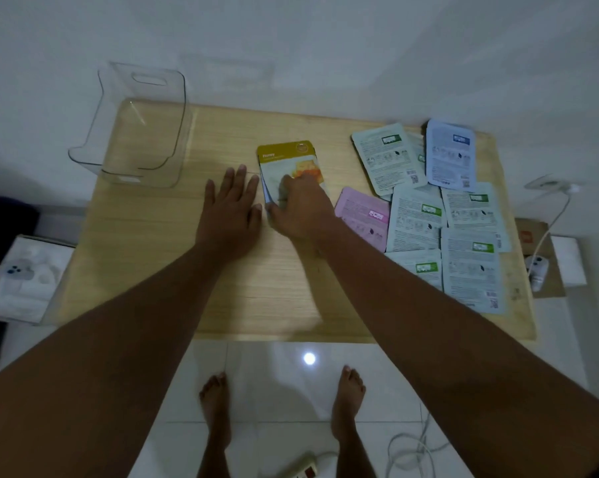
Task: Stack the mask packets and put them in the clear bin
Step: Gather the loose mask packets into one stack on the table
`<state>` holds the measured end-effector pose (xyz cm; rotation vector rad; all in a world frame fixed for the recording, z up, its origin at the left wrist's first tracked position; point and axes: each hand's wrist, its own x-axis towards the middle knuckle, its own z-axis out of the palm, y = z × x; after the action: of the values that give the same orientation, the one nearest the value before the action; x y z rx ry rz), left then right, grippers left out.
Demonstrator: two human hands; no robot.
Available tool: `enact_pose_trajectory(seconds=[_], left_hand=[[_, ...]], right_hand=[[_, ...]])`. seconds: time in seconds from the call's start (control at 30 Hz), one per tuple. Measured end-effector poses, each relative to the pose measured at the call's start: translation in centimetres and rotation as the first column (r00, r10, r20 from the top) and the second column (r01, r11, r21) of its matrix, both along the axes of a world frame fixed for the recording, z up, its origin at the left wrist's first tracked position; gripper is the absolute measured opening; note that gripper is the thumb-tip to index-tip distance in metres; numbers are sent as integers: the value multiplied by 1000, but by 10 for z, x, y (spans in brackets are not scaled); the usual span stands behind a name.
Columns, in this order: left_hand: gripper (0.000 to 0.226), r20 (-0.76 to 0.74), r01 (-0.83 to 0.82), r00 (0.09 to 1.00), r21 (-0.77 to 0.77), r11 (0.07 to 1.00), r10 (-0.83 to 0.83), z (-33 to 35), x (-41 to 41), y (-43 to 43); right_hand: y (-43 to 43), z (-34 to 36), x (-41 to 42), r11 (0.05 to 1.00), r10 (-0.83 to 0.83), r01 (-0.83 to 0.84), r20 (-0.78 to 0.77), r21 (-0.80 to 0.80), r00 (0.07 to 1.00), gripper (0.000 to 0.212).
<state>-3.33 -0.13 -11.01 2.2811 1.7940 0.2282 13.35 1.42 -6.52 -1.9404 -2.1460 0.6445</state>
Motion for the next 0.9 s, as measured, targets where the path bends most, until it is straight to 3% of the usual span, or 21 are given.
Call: enact_pose_trajectory(seconds=[0.1, 0.2, 0.3, 0.37, 0.47, 0.6, 0.73, 0.9], left_hand=[[65, -1, -2, 1000, 3, 1000, 2, 0, -1, 0], [64, -4, 4, 1000, 10, 1000, -4, -2, -2, -1], [63, -15, 8, 1000, 25, 1000, -8, -2, -2, -1], [62, -20, 9, 1000, 42, 999, -8, -1, -1, 0], [61, -23, 6, 1000, 59, 998, -5, -1, 1, 0], [60, -8, 0, 1000, 60, 998, 0, -2, 3, 0], [62, 6, -8, 1000, 49, 999, 8, -1, 3, 0], [61, 7, -1, 1000, 49, 999, 0, 0, 3, -1]], right_hand=[[1, 3, -2, 999, 6, -6, 1, -34, 1000, 60], [6, 20, 11, 1000, -1, 1, -62, 2, 998, 57], [24, 35, 56, 982, -181, 185, -123, 21, 976, 59], [37, 40, 94, 942, -330, 332, -62, 41, 942, 62], [46, 41, 139, 846, -528, 534, 146, 1, 837, 67], [44, 32, 169, 768, -588, 625, 232, -141, 775, 88], [49, 27, 174, 760, -616, 635, 157, -141, 772, 89], [48, 23, 176, 748, -662, 657, -50, -91, 748, 82]])
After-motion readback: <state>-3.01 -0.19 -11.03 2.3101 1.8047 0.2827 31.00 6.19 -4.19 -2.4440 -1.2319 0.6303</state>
